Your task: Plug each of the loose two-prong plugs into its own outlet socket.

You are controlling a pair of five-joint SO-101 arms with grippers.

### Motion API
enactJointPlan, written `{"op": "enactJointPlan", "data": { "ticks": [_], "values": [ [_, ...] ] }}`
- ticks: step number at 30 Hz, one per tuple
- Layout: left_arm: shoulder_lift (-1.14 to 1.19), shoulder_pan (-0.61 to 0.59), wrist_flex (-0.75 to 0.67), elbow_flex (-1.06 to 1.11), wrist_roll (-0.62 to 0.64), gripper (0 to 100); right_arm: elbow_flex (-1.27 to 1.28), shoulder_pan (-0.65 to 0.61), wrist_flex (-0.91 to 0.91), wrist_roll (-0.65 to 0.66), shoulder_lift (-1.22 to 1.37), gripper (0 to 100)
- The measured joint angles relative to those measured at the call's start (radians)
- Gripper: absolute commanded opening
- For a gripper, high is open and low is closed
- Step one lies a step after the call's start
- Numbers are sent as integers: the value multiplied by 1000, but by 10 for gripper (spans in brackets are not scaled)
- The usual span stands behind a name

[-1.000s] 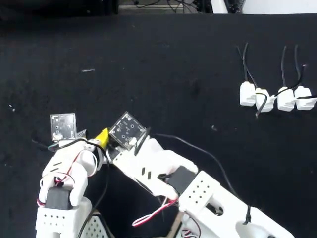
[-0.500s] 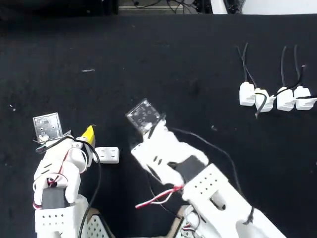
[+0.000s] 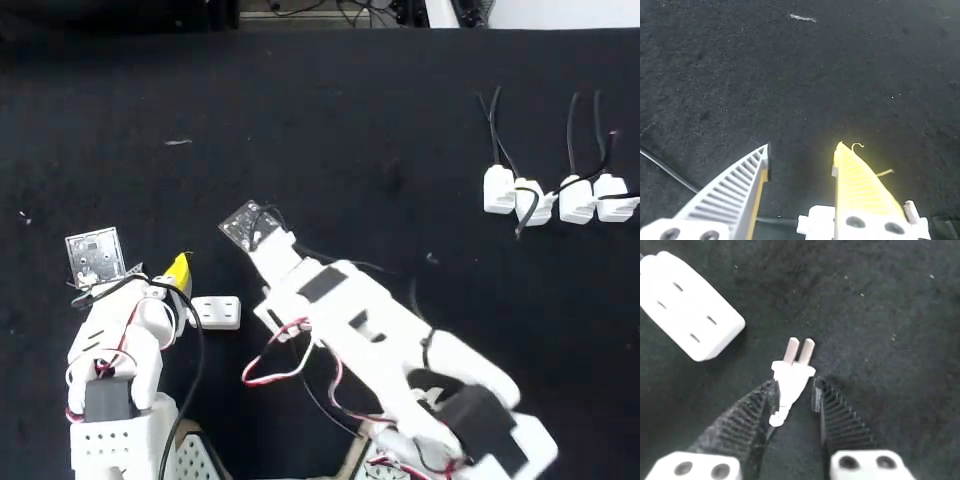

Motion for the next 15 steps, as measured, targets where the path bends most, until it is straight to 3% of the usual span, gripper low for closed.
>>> {"op": "enactJointPlan", "data": {
  "ticks": [15],
  "values": [
    [0,0,0,0,0,216,-60,-21,77,6,78,102]
  ]
}}
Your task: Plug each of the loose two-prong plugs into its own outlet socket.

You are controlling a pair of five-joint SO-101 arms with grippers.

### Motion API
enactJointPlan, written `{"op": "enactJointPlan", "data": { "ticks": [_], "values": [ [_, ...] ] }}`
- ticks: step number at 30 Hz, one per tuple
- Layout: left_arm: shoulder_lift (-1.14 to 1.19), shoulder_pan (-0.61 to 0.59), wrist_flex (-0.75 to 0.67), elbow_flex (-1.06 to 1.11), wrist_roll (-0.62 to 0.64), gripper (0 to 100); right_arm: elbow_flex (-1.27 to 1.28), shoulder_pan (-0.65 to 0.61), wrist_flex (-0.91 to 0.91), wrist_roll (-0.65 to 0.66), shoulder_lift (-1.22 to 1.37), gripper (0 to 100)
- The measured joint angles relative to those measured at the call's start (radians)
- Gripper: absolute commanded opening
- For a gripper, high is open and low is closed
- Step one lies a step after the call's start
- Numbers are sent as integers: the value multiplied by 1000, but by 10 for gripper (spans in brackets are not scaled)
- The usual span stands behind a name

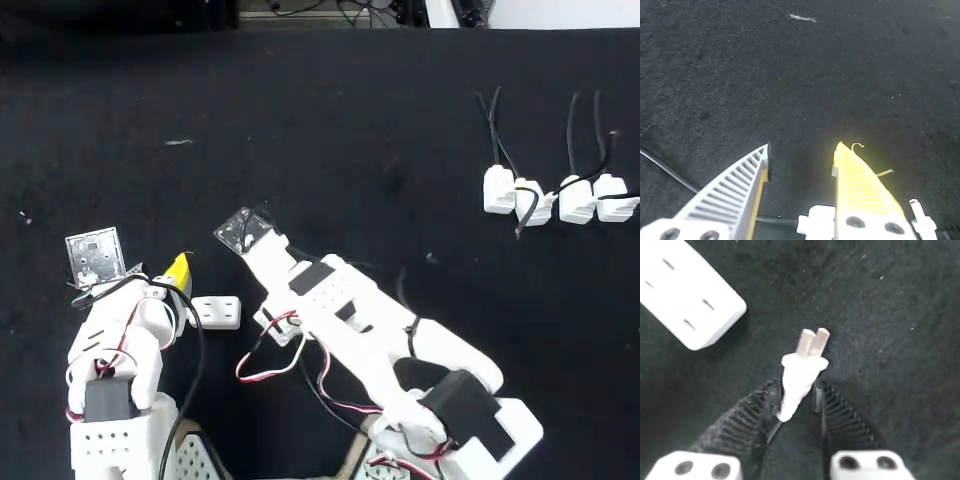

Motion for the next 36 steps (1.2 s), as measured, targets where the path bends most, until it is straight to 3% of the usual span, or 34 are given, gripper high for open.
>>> {"op": "enactJointPlan", "data": {
  "ticks": [6,8,15,24,31,36],
  "values": [
    [0,0,0,0,0,216,0,2,17,0,8,87],
    [0,0,0,0,0,216,0,2,18,0,8,7],
    [0,0,0,0,0,216,0,3,44,60,-2,10],
    [0,0,0,0,0,216,-9,2,183,94,-279,11],
    [0,2,40,-57,0,216,72,-2,-83,103,-351,11],
    [-3,28,92,-127,51,216,140,-77,-215,71,-353,11]
  ]
}}
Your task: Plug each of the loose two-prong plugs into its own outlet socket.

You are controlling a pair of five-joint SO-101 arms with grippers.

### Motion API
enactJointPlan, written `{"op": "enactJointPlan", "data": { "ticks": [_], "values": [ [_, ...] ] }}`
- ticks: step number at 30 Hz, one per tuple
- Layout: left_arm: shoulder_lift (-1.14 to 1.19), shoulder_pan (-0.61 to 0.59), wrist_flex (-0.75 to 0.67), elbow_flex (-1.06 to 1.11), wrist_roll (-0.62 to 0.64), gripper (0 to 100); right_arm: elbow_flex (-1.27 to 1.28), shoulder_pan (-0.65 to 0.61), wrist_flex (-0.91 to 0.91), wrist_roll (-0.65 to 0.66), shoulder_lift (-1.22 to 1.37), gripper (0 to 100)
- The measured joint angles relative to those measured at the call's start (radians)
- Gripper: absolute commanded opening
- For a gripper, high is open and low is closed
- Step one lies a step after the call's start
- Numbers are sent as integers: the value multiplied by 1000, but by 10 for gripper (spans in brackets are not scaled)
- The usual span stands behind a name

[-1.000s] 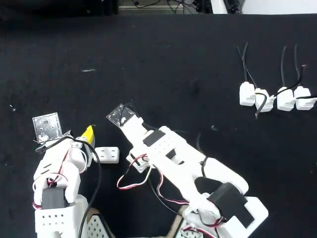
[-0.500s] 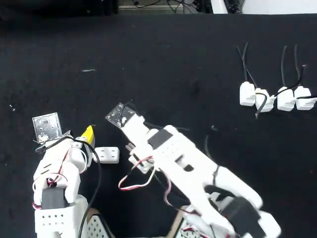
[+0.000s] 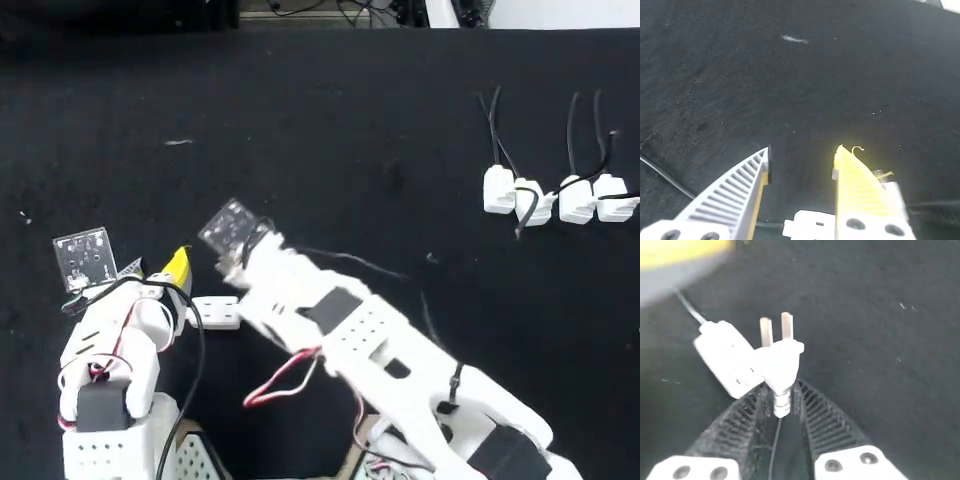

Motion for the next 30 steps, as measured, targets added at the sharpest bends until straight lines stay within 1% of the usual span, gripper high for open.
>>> {"op": "enactJointPlan", "data": {
  "ticks": [2,5,13,19,26,30],
  "values": [
    [0,15,3,-3,6,216,0,-44,-11,-5,0,11],
    [2,46,6,-3,8,216,0,-74,-17,-5,0,11],
    [2,64,6,-3,8,216,0,-86,-17,-11,-14,11],
    [-6,63,-41,38,9,216,21,-87,28,-15,-153,11],
    [-6,63,-44,38,9,216,87,-87,41,-15,-302,11],
    [-6,61,-44,38,-18,216,91,-94,41,-31,-348,11]
  ]
}}
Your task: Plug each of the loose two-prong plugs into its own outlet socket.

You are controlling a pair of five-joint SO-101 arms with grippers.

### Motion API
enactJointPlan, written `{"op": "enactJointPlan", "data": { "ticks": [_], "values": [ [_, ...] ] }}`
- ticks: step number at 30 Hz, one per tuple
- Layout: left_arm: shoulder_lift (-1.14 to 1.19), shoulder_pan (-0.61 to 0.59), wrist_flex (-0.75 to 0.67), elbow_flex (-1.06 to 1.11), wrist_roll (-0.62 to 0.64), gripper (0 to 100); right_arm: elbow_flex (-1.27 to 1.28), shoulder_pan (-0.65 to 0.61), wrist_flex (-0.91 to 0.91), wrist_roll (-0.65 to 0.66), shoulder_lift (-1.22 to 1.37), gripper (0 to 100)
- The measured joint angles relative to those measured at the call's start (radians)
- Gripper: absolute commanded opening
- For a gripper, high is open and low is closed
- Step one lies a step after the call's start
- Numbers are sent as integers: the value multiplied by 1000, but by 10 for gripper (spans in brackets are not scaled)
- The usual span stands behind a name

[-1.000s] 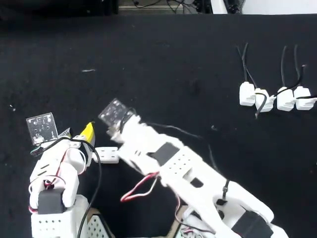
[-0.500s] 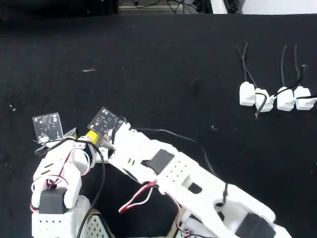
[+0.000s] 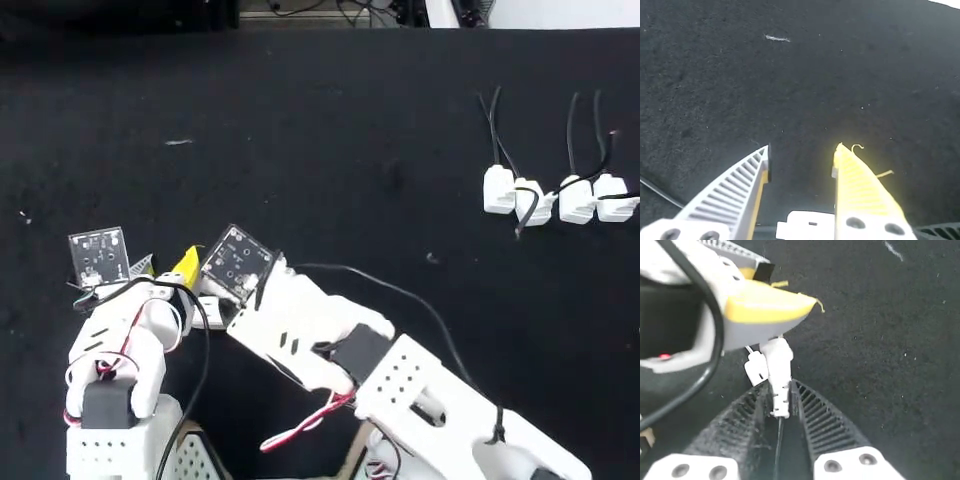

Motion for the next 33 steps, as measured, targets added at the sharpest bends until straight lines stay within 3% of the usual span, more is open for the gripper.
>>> {"op": "enactJointPlan", "data": {
  "ticks": [33],
  "values": [
    [-2,3,-40,64,-3,216,18,2,9,-23,-28,11]
  ]
}}
